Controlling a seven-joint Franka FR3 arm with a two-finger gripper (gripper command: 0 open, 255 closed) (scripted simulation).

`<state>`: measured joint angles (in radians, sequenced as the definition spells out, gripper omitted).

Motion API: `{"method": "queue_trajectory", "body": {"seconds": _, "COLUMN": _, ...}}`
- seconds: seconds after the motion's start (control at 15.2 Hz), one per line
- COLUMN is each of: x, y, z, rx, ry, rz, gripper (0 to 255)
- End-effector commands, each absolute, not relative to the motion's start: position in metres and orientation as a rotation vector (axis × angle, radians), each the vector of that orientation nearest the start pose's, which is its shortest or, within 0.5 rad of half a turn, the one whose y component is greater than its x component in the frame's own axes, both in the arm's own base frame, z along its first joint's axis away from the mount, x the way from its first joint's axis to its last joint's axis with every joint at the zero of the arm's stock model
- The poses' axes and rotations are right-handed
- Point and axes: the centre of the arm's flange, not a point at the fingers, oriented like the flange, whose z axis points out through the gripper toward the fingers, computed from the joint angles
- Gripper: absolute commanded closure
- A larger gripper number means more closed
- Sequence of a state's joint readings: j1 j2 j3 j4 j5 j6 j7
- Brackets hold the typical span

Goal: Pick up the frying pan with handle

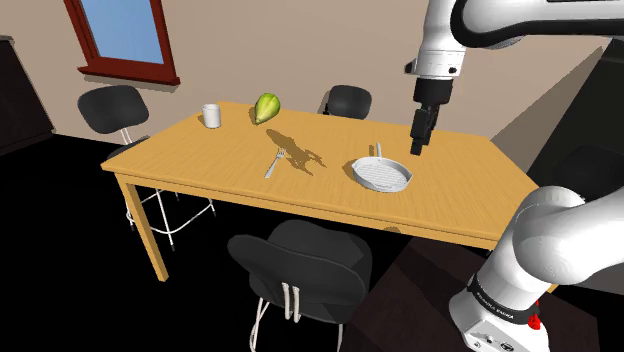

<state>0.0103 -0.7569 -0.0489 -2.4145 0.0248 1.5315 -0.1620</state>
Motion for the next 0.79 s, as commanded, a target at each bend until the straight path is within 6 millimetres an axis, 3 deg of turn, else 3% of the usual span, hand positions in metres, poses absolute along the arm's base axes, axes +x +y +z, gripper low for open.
{"method": "queue_trajectory", "body": {"seconds": 0.0, "x": 0.306, "y": -0.012, "z": 0.551, "rx": -3.059, "ry": -0.212, "rz": 0.185, "gripper": 0}}
{"method": "queue_trajectory", "body": {"seconds": 0.73, "x": 0.367, "y": -0.126, "z": 0.484, "rx": -3.041, "ry": -0.214, "rz": 0.122, "gripper": 0}}
